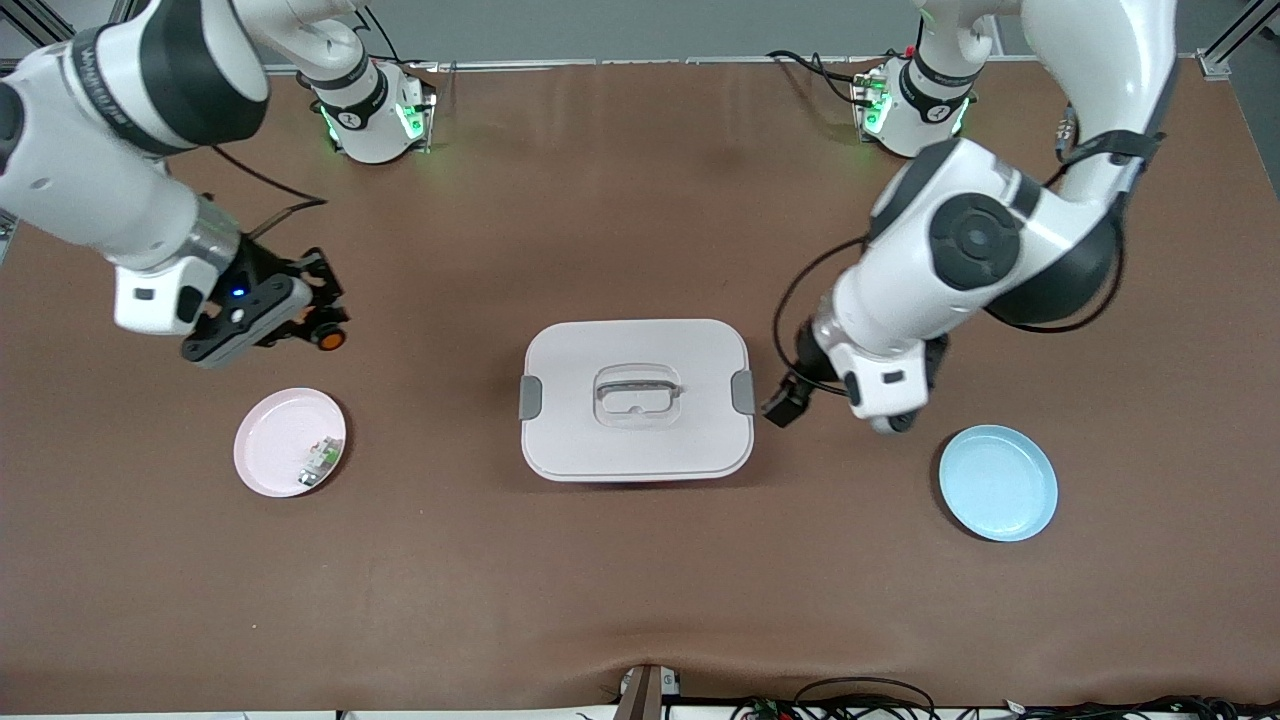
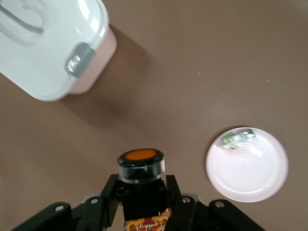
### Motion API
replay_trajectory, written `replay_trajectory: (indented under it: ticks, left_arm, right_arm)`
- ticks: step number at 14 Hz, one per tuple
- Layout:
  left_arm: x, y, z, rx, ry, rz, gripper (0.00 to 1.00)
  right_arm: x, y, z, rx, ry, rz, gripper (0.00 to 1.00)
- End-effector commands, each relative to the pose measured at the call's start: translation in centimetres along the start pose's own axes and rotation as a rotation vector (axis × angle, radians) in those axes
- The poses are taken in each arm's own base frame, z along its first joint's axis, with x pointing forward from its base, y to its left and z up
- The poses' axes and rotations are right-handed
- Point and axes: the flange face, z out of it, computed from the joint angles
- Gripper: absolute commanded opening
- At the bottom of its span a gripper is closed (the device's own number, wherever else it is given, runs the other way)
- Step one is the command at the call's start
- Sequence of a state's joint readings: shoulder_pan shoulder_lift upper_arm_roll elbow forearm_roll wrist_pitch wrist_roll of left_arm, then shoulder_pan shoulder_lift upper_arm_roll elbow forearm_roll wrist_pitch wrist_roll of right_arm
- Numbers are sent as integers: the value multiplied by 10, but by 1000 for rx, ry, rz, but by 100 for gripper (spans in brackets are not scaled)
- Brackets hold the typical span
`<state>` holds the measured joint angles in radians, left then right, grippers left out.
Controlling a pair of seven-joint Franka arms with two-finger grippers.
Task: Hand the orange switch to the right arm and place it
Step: 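Open the left gripper and withdraw while the right gripper carries the switch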
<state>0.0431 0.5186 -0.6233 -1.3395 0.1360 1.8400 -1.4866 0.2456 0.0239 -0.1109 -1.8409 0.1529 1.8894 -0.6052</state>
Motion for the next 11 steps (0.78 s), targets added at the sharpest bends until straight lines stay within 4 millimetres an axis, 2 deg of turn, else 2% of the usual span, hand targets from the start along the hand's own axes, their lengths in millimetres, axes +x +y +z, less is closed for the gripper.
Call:
replay_trajectory:
  ticks: [1,4,7,11]
  left_arm:
    - [42,-24,-39,17,79,120,100]
    - [94,-54,-70,57,117,252,100]
    - [135,-83,-97,122,177,429,100]
    - [157,-129,-139,216,169,505,100]
  right_arm:
    - [-15,39,2,-58,-47,-143,3]
    - [-34,83,17,-93,-86,-289,3]
    - [-47,123,45,-100,-95,-430,3]
    - [-63,167,91,-95,-116,-592,3]
